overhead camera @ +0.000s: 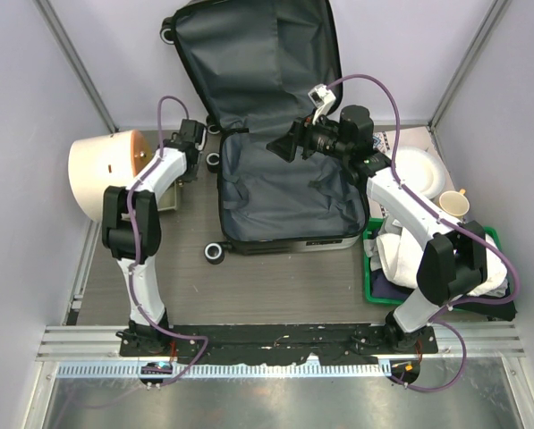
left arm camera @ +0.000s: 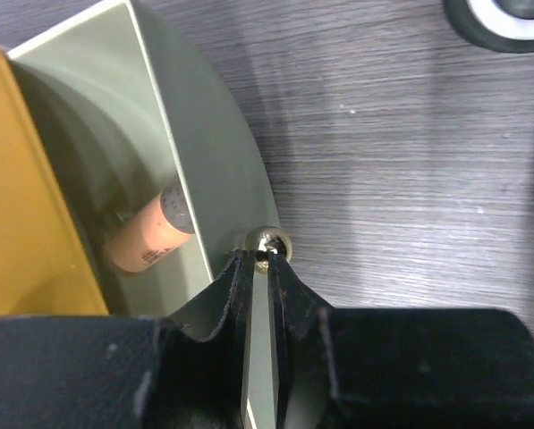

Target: Open, take out, and arrange the luggage

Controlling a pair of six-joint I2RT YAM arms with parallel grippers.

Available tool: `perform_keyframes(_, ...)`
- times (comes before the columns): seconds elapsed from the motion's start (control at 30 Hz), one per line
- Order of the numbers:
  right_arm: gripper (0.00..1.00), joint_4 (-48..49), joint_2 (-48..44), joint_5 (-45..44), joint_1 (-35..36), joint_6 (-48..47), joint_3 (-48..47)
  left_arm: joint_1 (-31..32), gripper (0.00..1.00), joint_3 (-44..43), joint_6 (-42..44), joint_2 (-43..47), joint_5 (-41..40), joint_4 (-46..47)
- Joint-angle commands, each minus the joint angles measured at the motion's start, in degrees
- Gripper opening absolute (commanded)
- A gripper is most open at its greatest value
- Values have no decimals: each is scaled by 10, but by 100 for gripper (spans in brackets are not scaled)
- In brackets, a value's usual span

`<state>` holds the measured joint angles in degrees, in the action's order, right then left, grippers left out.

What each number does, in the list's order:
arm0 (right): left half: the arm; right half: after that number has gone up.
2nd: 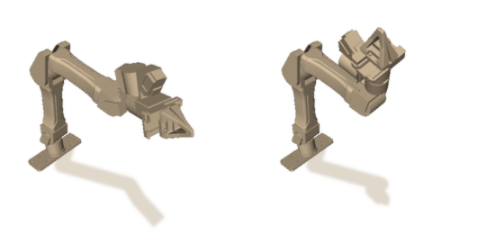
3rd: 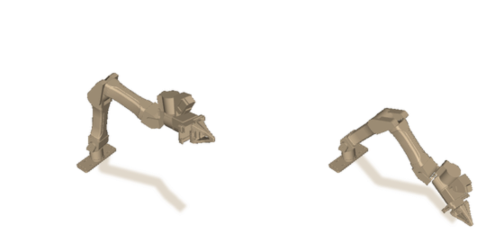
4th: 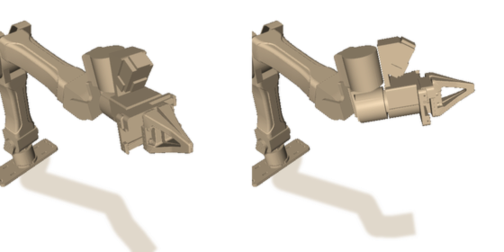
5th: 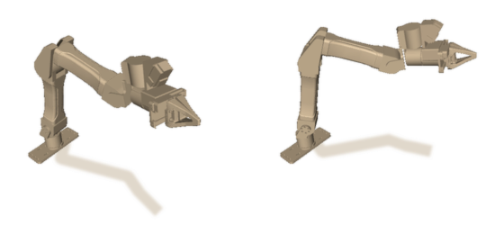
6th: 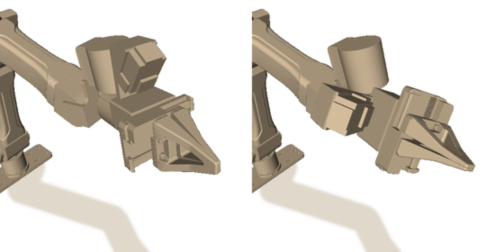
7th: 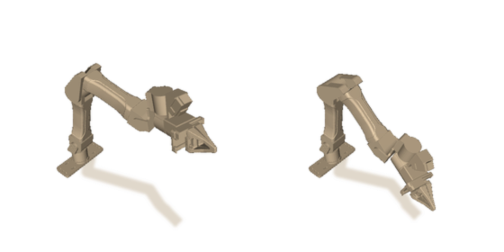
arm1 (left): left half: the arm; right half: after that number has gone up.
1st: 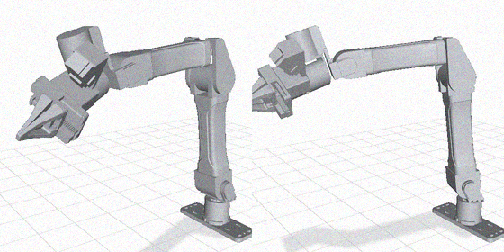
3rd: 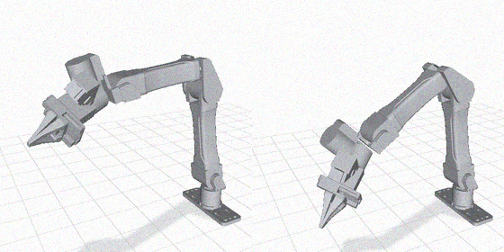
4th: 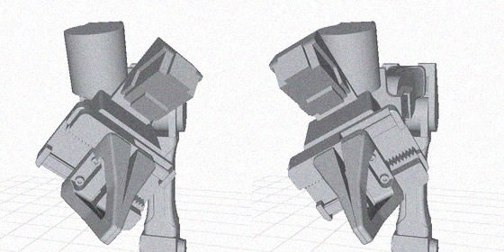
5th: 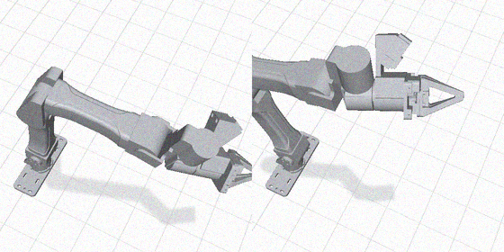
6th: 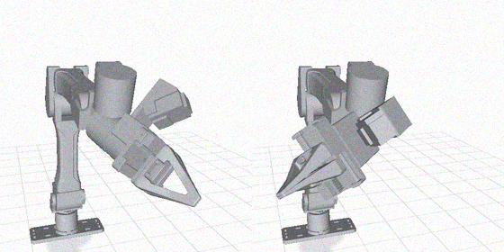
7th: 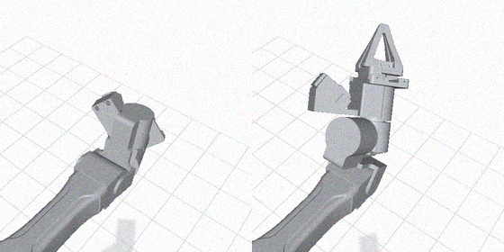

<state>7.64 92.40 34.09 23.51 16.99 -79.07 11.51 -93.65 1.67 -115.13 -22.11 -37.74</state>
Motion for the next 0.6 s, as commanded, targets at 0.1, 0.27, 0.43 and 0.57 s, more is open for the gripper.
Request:
perform_keyframes(0.1,77,25,-9,-9,-2,-4,-6,-18,18,29,52,39,-61,26)
perform_keyframes(0.27,78,26,-11,-10,-2,-5,-6,-38,20,20,68,31,-67,17)
perform_keyframes(0.43,77,24,-12,-10,-6,-5,-2,-44,23,22,95,29,-82,25)
perform_keyframes(0.57,78,24,-11,-10,-7,-4,-3,-45,26,32,116,29,-94,46)
